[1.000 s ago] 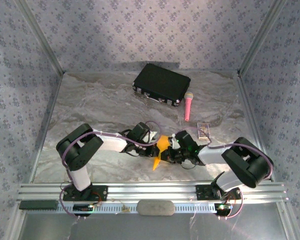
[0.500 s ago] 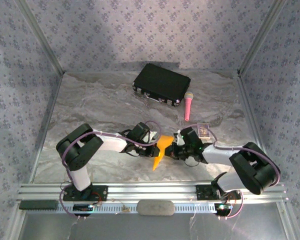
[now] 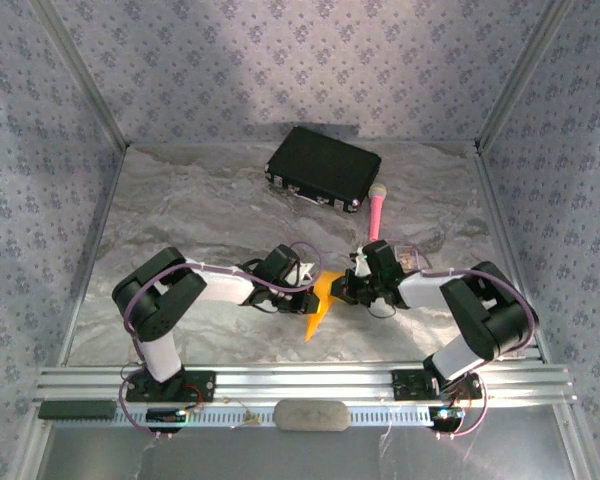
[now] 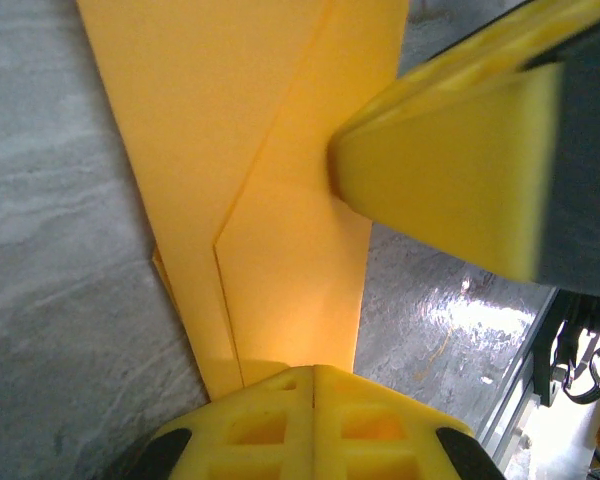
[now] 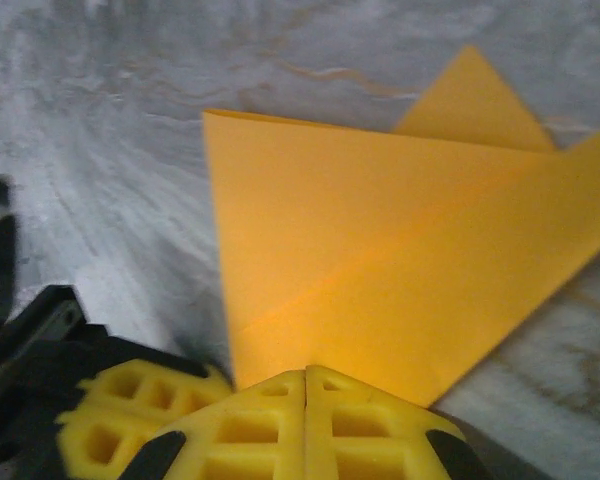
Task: Fold a paper plane with a square sheet of paper (pick it up from the middle)
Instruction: Fold the wing for the fifth time at the center of the table.
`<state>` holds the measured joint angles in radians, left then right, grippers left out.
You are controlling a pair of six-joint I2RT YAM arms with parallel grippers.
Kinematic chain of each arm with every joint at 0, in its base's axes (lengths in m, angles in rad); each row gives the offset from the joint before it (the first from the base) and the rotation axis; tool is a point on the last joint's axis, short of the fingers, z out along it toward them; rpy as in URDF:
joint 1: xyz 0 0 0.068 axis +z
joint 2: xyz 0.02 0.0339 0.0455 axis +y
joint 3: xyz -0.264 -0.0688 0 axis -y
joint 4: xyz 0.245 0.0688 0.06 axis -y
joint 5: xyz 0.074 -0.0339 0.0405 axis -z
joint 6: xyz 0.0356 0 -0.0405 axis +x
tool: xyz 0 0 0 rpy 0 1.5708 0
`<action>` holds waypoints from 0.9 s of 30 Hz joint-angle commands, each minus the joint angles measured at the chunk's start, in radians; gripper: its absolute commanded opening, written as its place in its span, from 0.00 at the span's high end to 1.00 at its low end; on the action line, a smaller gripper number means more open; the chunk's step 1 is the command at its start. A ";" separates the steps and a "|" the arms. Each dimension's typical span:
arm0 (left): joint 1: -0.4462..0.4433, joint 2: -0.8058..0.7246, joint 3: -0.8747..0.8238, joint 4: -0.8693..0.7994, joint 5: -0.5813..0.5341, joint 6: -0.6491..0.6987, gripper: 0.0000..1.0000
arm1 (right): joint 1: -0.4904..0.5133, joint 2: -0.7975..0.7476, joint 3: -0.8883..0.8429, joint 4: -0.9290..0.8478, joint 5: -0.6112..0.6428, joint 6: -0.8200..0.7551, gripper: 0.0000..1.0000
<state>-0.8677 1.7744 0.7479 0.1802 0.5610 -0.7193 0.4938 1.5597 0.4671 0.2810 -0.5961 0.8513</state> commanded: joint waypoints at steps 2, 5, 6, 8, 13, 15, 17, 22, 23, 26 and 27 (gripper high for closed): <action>-0.012 0.061 -0.050 -0.130 -0.079 0.008 1.00 | -0.058 0.052 0.027 0.016 0.018 -0.042 0.96; -0.011 0.063 -0.054 -0.129 -0.081 0.007 1.00 | -0.116 0.069 0.058 -0.001 -0.002 -0.074 0.95; -0.011 0.063 -0.054 -0.129 -0.081 0.007 1.00 | -0.133 0.072 0.071 -0.010 -0.007 -0.084 0.95; -0.011 0.063 -0.053 -0.127 -0.082 0.006 1.00 | -0.165 0.081 0.102 -0.046 -0.004 -0.108 0.96; -0.011 0.058 -0.056 -0.120 -0.089 -0.009 1.00 | -0.208 0.059 0.126 -0.074 -0.015 -0.116 0.94; -0.011 0.053 -0.061 -0.104 -0.097 -0.027 1.00 | -0.193 0.015 0.121 -0.099 0.006 -0.115 0.93; -0.011 0.049 -0.064 -0.088 -0.109 -0.048 1.00 | -0.169 -0.037 0.109 -0.130 0.040 -0.114 0.92; -0.011 0.024 -0.069 -0.057 -0.152 -0.094 1.00 | -0.068 -0.106 0.056 -0.129 0.106 -0.050 0.92; -0.011 0.017 -0.067 -0.062 -0.162 -0.096 1.00 | -0.042 -0.117 0.039 -0.110 0.118 -0.031 0.92; -0.012 -0.010 -0.064 -0.062 -0.174 -0.100 1.00 | 0.022 -0.127 0.016 -0.090 0.134 0.000 0.92; -0.011 -0.021 -0.064 -0.062 -0.176 -0.102 1.00 | 0.036 -0.126 0.016 -0.090 0.136 0.002 0.92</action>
<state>-0.8772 1.7515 0.7227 0.2173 0.5014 -0.8093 0.4976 1.4441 0.5014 0.1970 -0.5041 0.8131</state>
